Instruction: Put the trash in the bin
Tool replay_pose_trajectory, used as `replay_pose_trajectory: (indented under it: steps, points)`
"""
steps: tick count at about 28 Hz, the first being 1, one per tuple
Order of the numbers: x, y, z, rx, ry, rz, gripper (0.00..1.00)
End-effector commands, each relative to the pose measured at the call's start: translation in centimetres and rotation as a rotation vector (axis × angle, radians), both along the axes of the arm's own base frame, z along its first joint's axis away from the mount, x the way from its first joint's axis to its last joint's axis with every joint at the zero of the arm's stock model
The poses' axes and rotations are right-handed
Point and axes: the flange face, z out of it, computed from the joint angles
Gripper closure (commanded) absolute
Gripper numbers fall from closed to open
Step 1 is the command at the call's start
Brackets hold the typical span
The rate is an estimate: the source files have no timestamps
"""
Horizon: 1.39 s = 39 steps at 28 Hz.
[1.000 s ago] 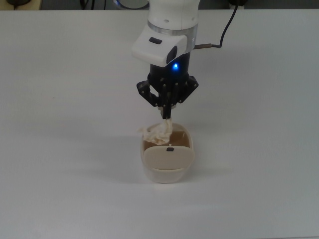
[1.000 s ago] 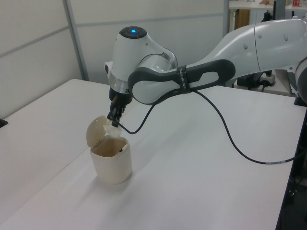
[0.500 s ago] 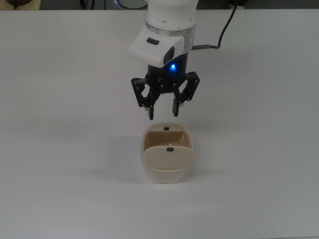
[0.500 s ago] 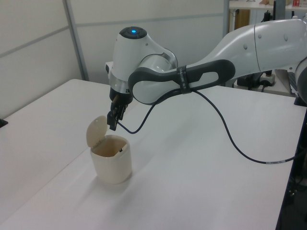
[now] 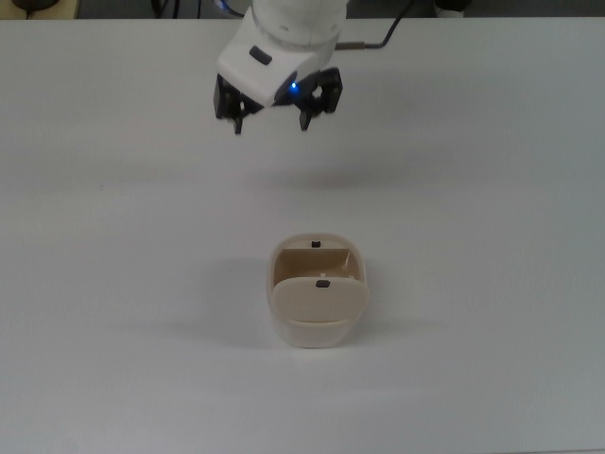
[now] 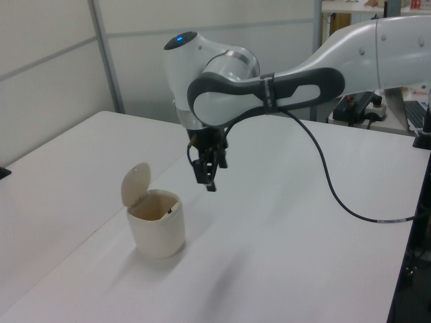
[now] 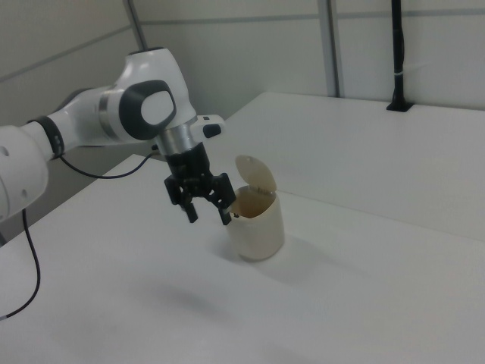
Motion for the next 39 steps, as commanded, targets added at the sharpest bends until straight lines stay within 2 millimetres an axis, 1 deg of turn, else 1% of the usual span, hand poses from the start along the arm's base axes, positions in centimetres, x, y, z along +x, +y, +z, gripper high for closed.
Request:
replay_pose_trajectory:
  steps: [1, 4, 5, 8, 9, 13, 14, 17, 22, 25, 31, 39]
  points:
    - [-3.2, -1.3, 2.9, -0.011, 0.058, -0.052, 0.0]
    - [-4.5, -2.4, 5.0, 0.021, 0.048, -0.088, 0.0]
    - [-5.3, -3.3, 6.7, 0.062, 0.03, -0.113, 0.0]
    - [-6.7, -4.7, 8.5, 0.12, 0.009, -0.148, 0.0]
    - [-7.6, -5.5, 9.5, 0.152, -0.003, -0.167, 0.0]
    - [-8.8, -6.7, 10.4, 0.178, -0.019, -0.186, 0.0]
    - [-9.2, -7.3, 10.7, 0.179, -0.027, -0.194, 0.0]
    - [-9.1, -8.4, 10.6, 0.181, -0.032, -0.205, 0.0]
    - [-8.5, -9.4, 11.3, 0.175, -0.101, -0.199, 0.0]
    - [-8.2, -9.5, 11.3, 0.17, -0.121, -0.186, 0.0]
    - [-7.7, -9.8, 10.4, 0.148, -0.114, -0.163, 0.0]
    - [-7.2, -10.2, 10.4, 0.151, -0.139, -0.167, 0.0]
